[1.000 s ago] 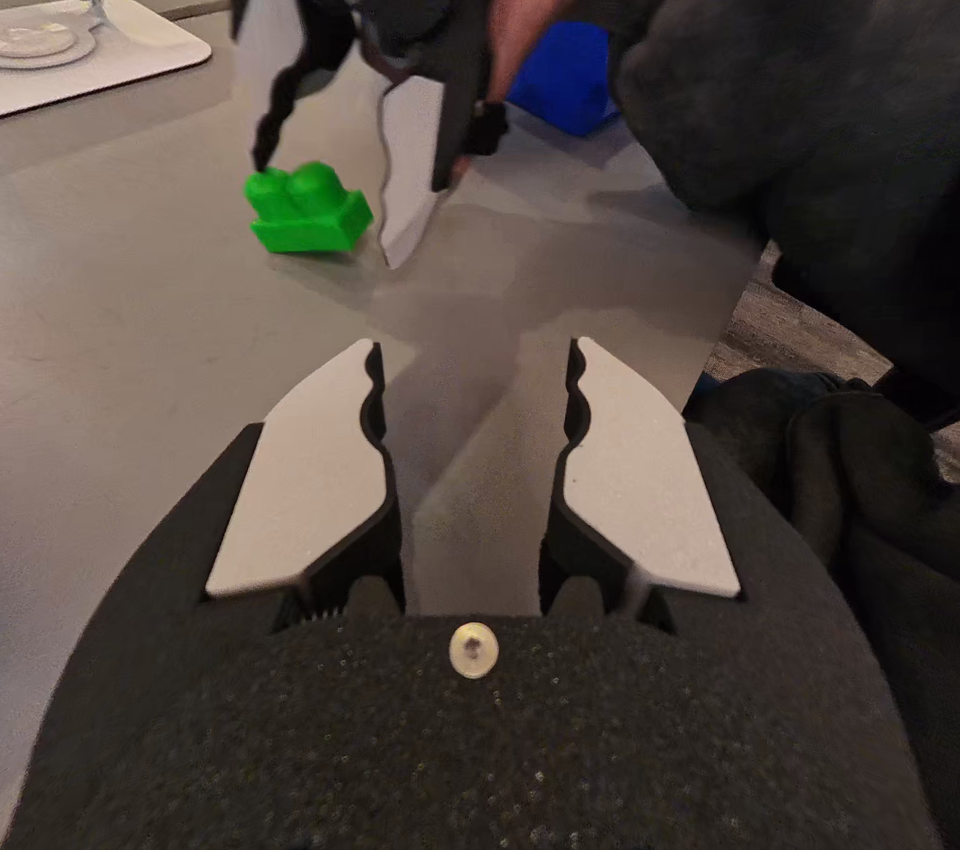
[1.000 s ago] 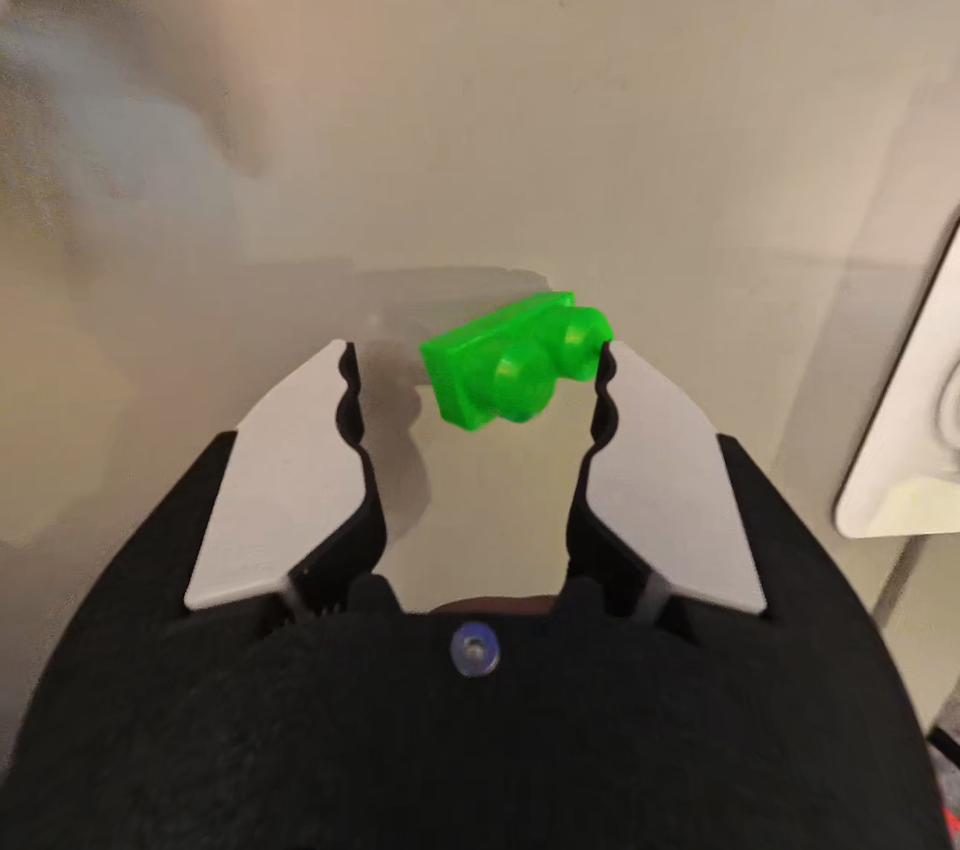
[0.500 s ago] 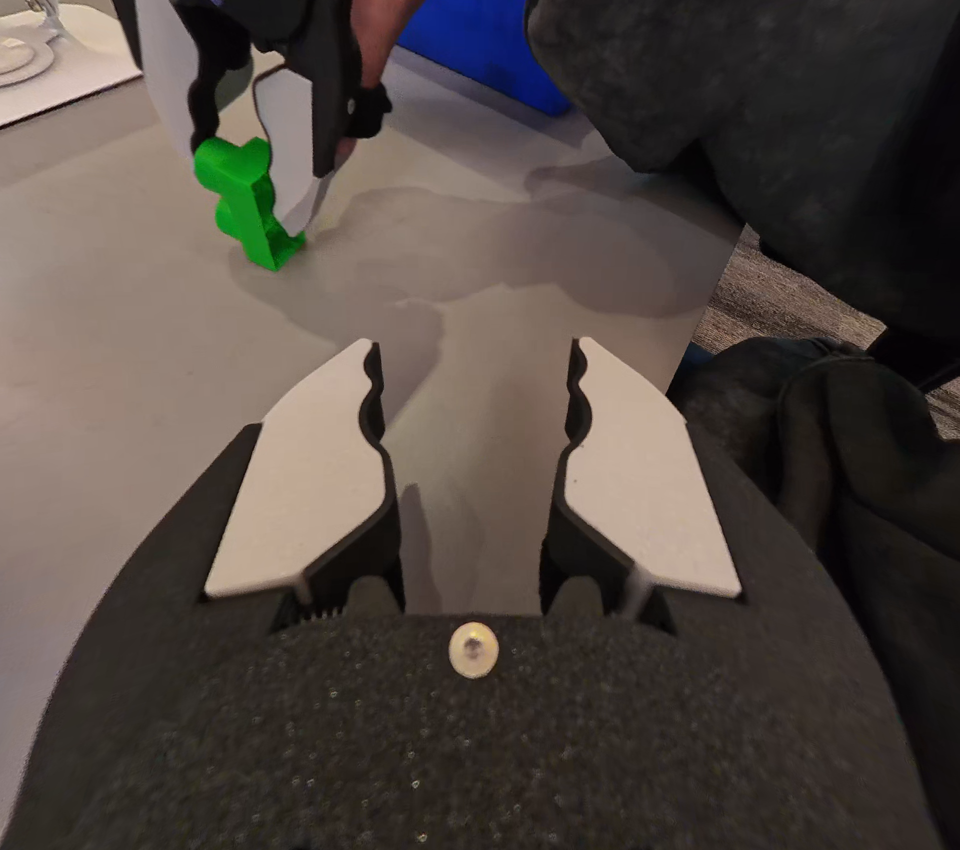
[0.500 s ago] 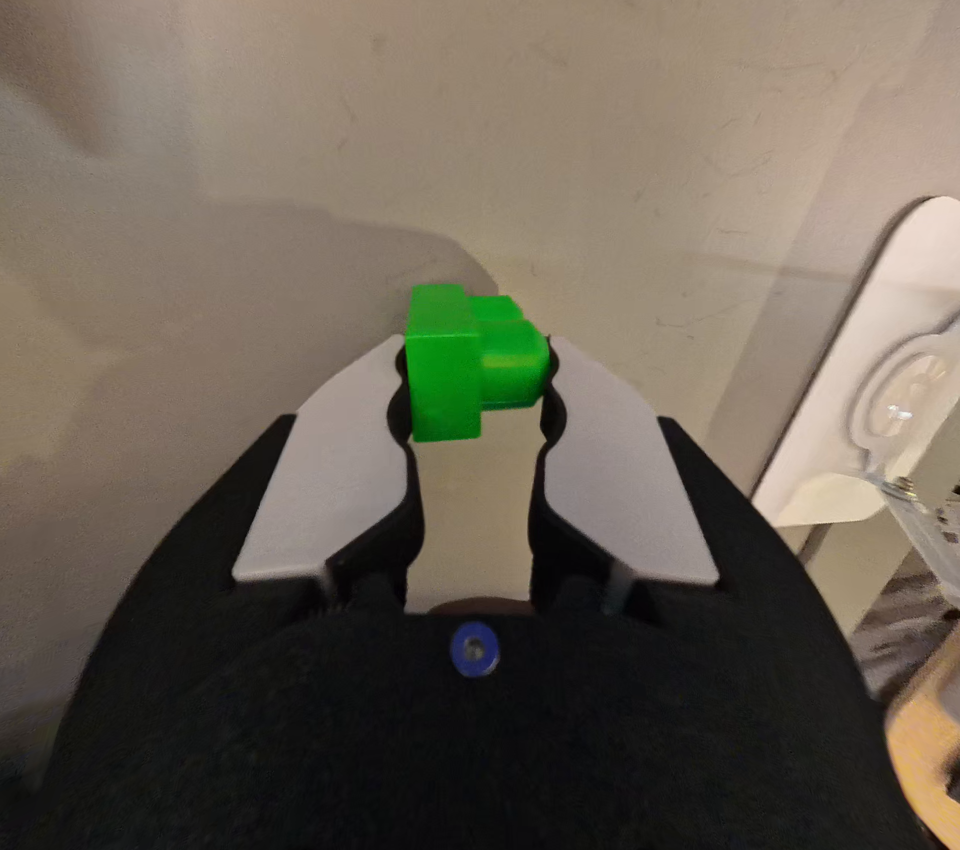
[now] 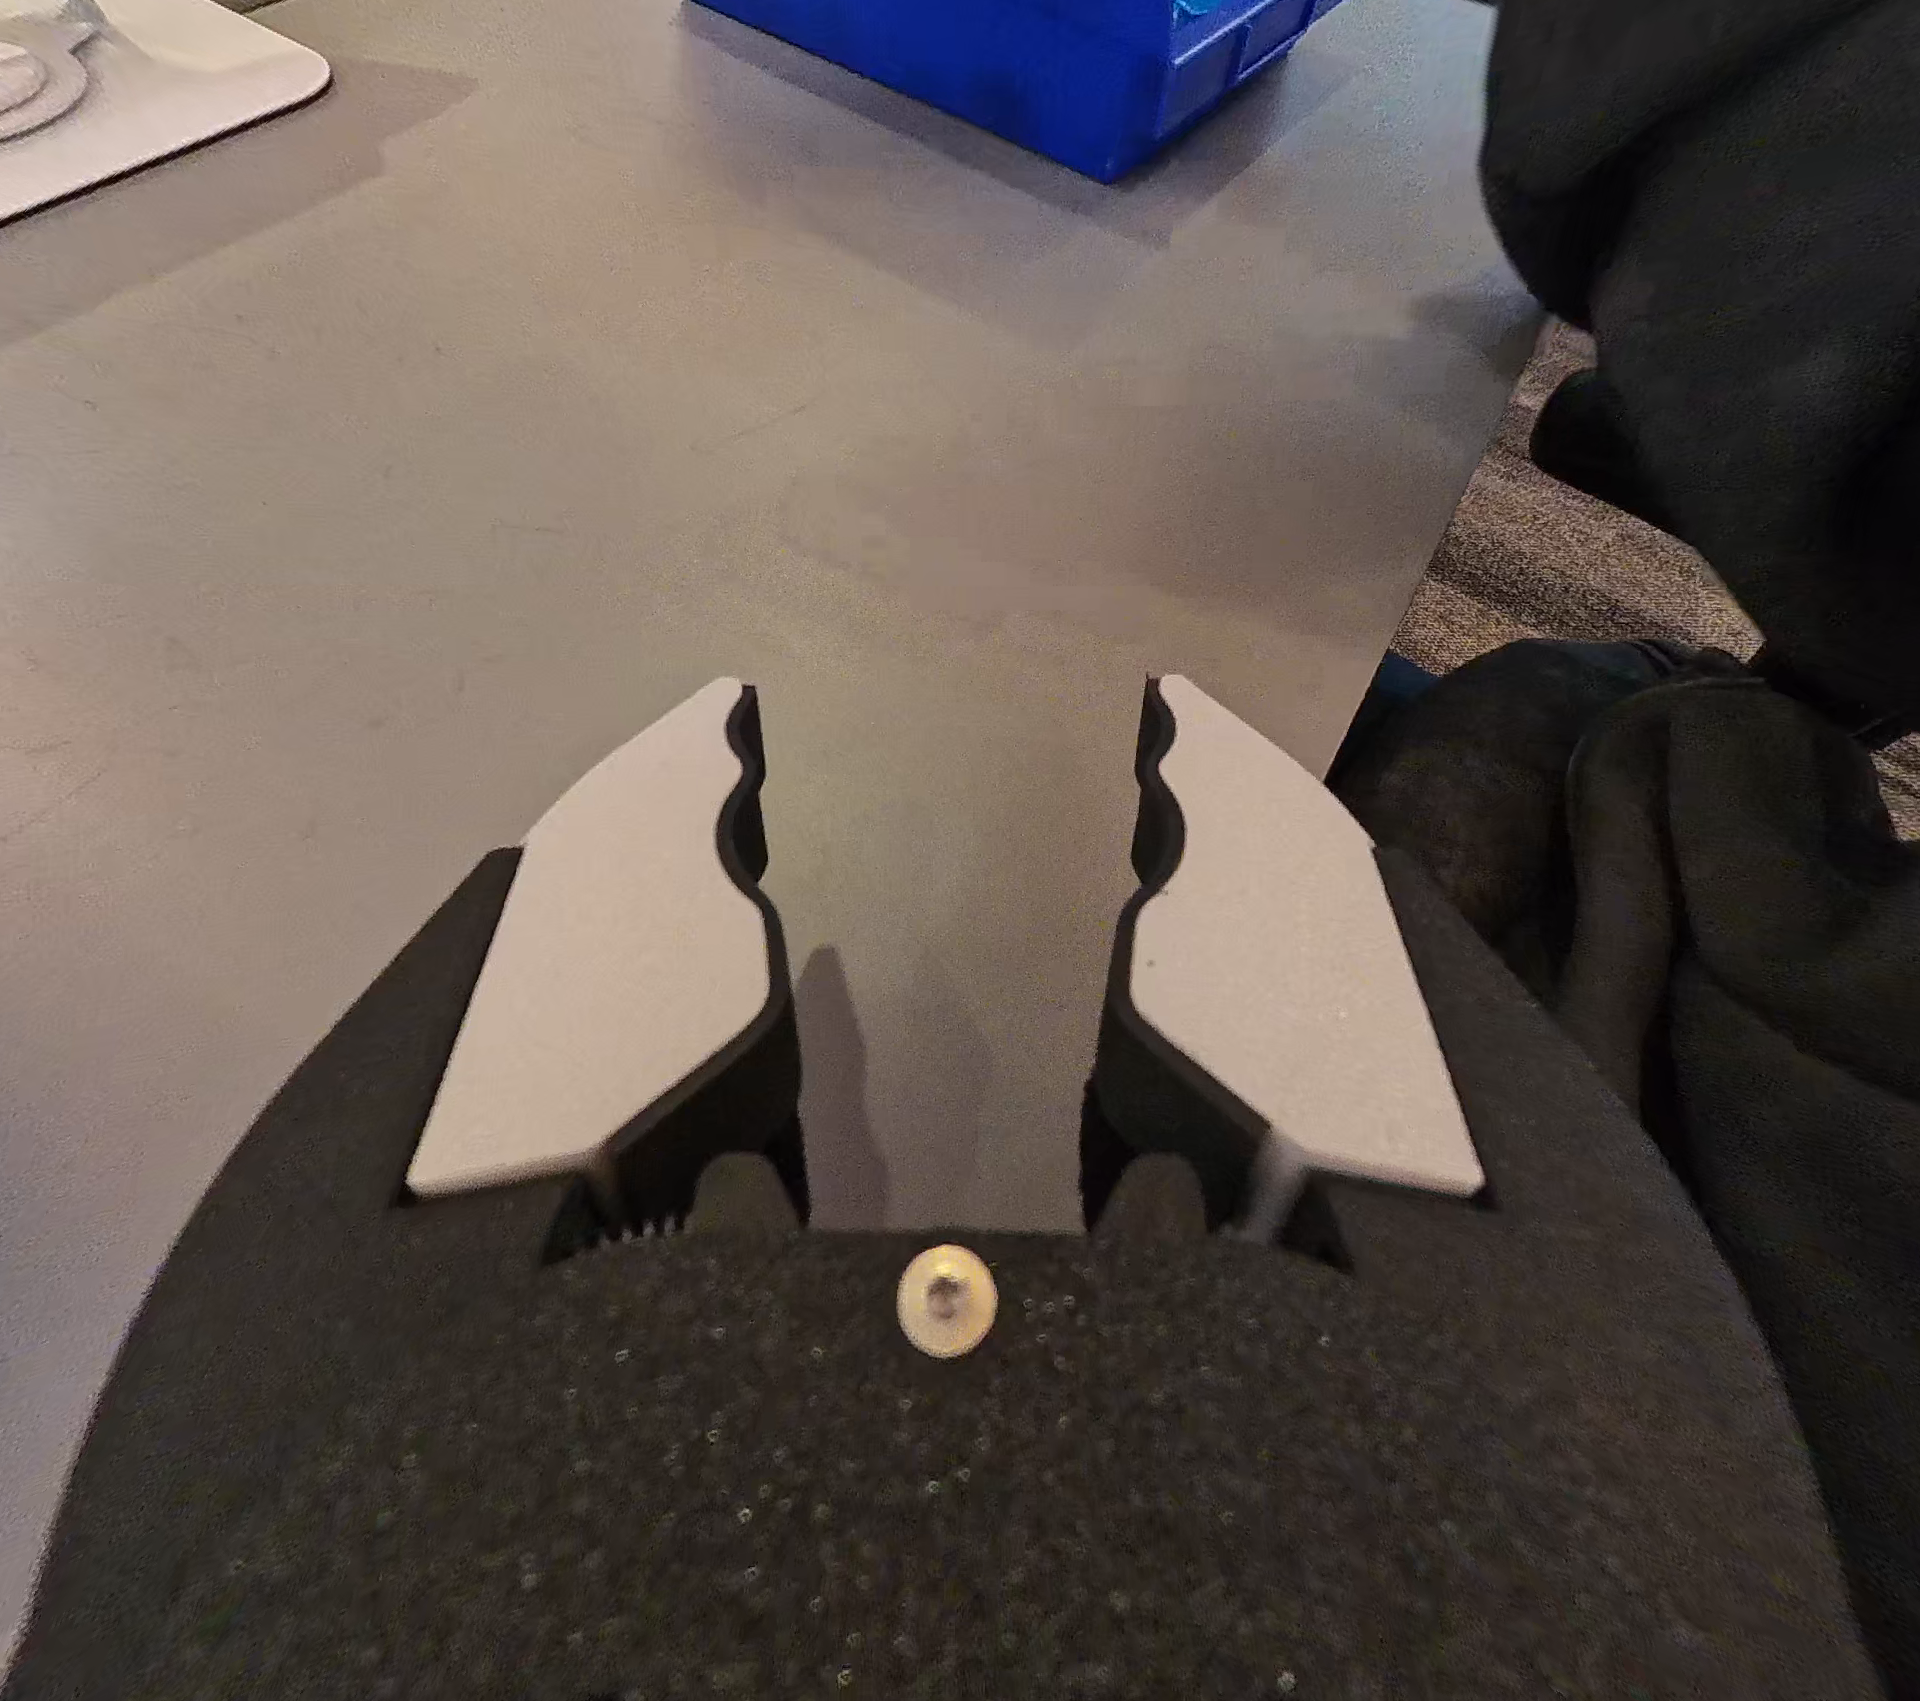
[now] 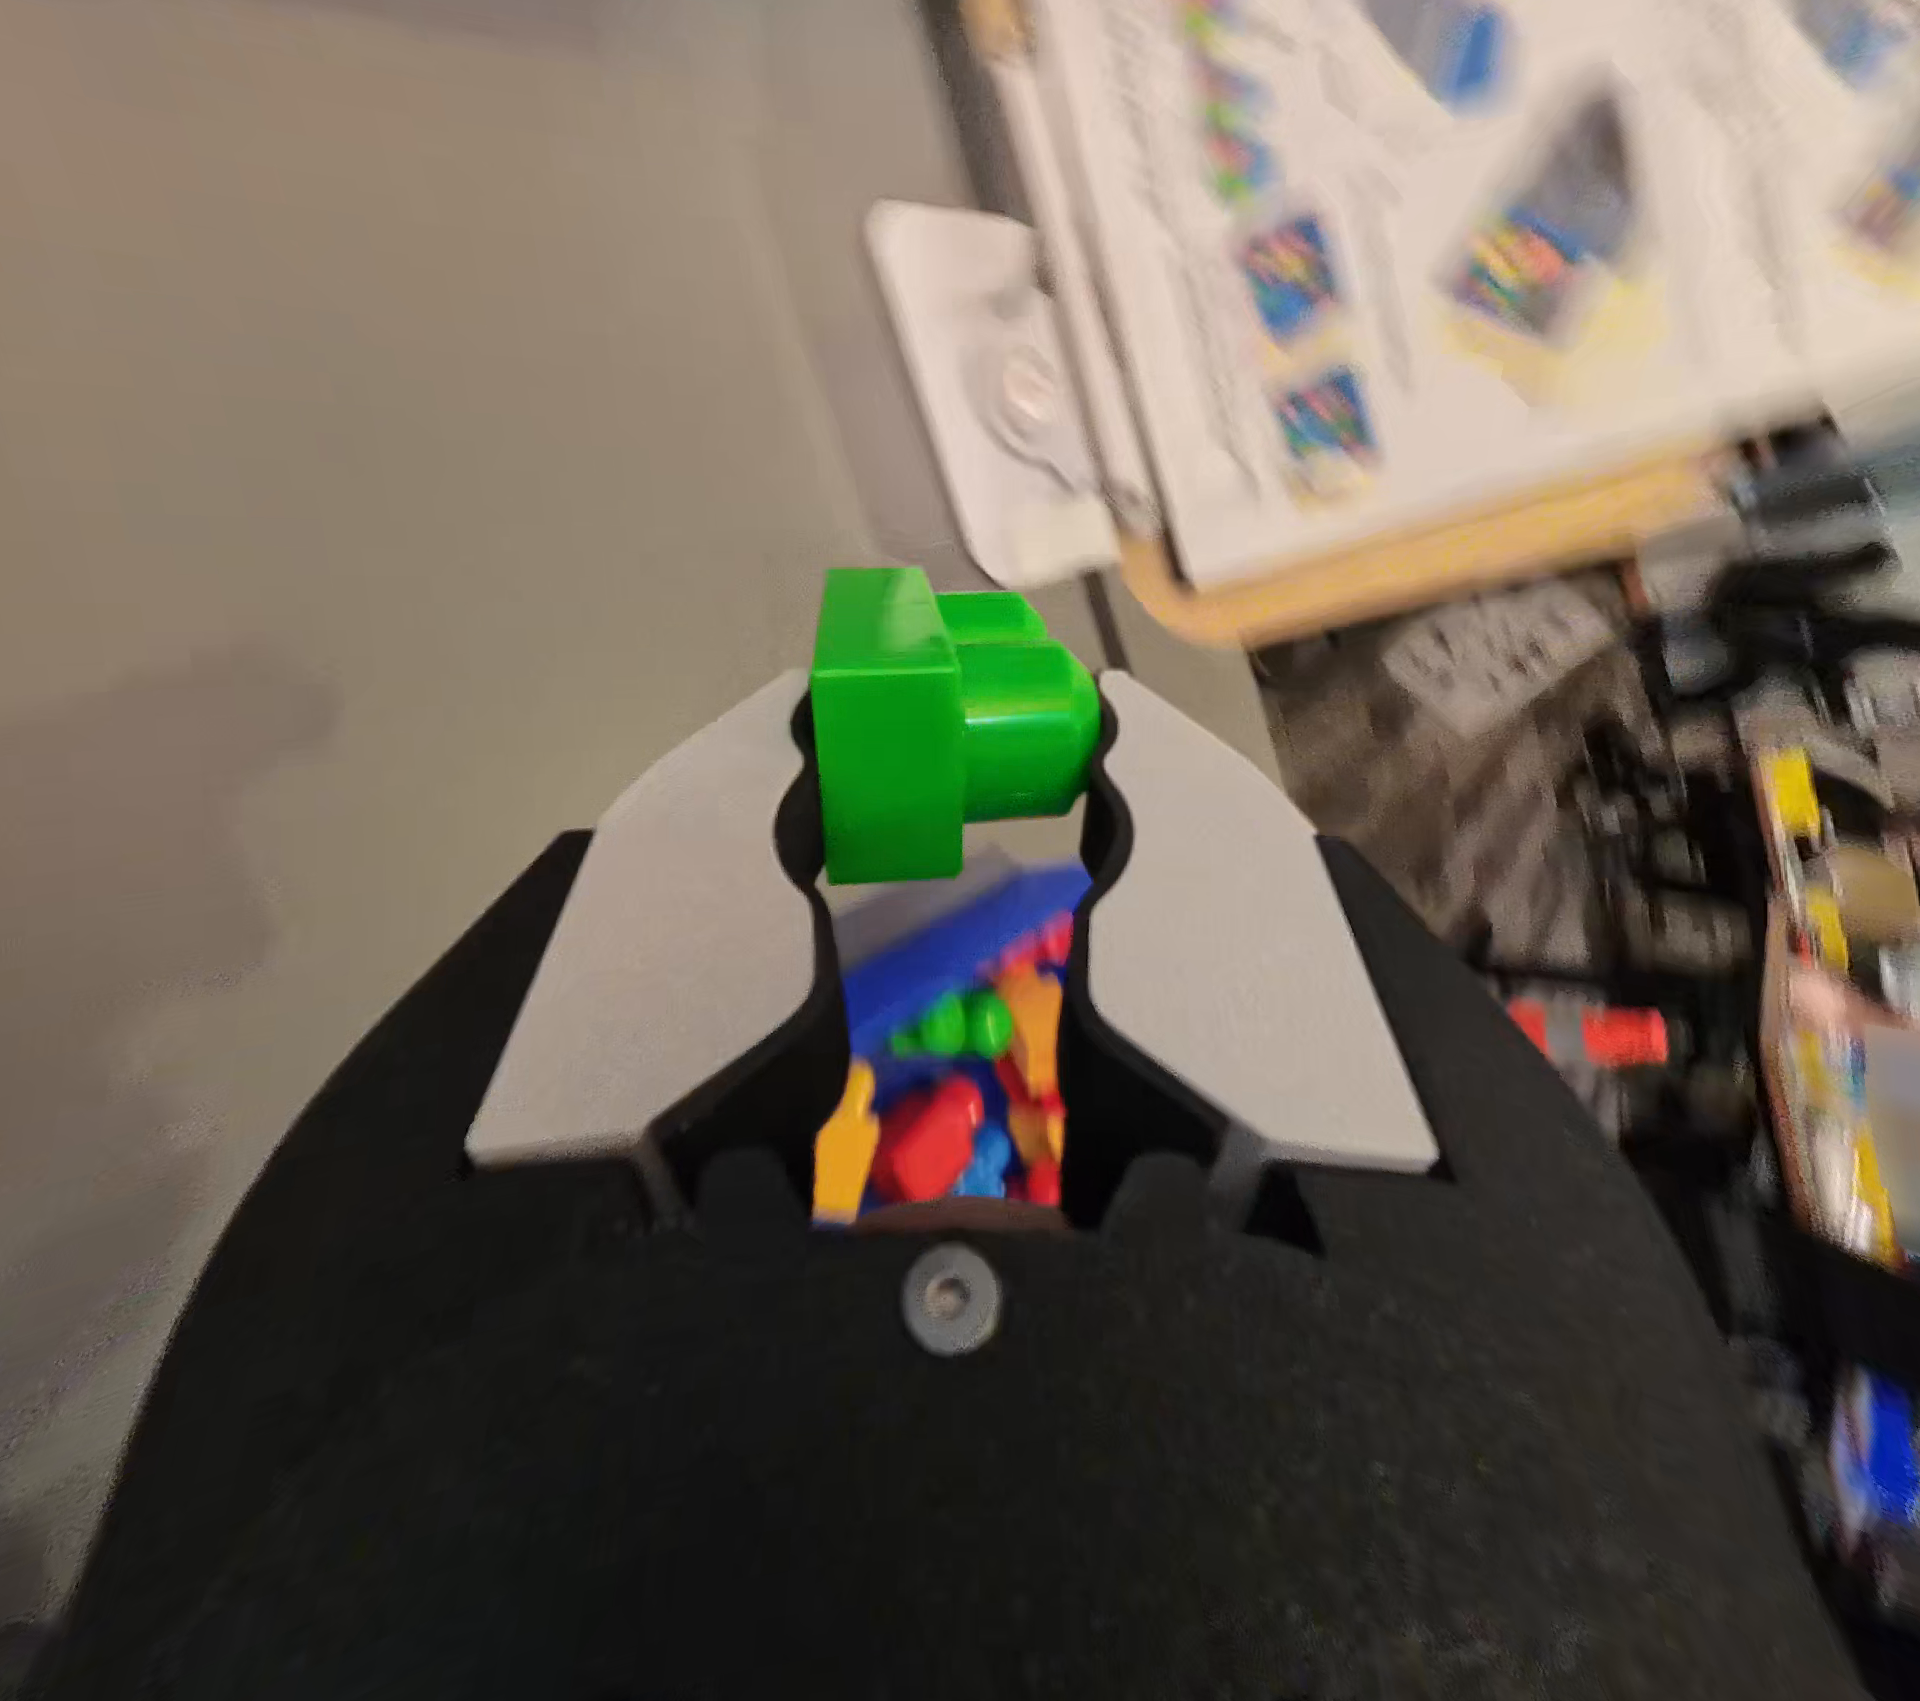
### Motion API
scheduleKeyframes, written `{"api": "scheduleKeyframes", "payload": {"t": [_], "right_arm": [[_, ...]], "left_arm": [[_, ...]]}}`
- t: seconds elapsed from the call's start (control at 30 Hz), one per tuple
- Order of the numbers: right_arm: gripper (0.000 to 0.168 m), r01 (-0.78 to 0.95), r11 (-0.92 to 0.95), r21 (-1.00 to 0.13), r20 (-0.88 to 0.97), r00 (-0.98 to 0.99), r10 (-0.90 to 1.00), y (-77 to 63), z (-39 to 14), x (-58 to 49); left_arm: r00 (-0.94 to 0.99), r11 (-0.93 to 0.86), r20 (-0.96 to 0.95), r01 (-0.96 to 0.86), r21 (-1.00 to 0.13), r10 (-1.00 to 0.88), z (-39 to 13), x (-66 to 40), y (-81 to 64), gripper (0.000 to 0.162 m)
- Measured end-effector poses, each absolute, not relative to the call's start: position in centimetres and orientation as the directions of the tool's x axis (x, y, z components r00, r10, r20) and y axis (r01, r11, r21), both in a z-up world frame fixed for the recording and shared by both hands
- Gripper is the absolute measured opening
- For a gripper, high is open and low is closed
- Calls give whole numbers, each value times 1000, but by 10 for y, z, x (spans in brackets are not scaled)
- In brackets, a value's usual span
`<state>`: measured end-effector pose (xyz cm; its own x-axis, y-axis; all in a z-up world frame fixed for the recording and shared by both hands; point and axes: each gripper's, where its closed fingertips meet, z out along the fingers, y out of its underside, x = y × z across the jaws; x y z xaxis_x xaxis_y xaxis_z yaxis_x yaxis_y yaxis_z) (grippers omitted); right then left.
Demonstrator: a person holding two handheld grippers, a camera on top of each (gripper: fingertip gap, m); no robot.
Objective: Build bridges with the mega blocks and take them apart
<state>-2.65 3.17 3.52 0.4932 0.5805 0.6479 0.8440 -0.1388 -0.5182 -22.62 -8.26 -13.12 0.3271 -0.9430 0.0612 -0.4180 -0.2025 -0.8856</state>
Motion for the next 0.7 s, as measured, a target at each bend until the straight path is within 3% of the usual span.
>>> {"api": "scheduleKeyframes", "payload": {"t": [0.1,0.2,0.27,0.37,0.53,0.7], "right_arm": [[47,681,-310,-664,581,730,360,11,52,73],[47,513,-457,-726,464,857,224,5,13,149],[47,467,-558,-686,455,874,173,12,-16,184],[47,339,-608,-718,321,936,144,30,-54,200],[47,151,-766,-625,168,984,56,49,-116,221],[51,87,-833,-547,166,986,-5,53,-142,237]], "left_arm": [[324,-198,58,-416,-888,-944,-131,-225,-82,69],[322,-194,54,-420,-887,-945,-134,-223,-80,69],[316,-192,52,-430,-882,-947,-137,-221,-79,69],[309,-182,45,-430,-884,-950,-138,-218,-77,69],[305,-213,77,-440,-872,-949,-146,-212,-76,69],[314,-195,47,-458,-867,-948,-148,-216,-79,69]]}}
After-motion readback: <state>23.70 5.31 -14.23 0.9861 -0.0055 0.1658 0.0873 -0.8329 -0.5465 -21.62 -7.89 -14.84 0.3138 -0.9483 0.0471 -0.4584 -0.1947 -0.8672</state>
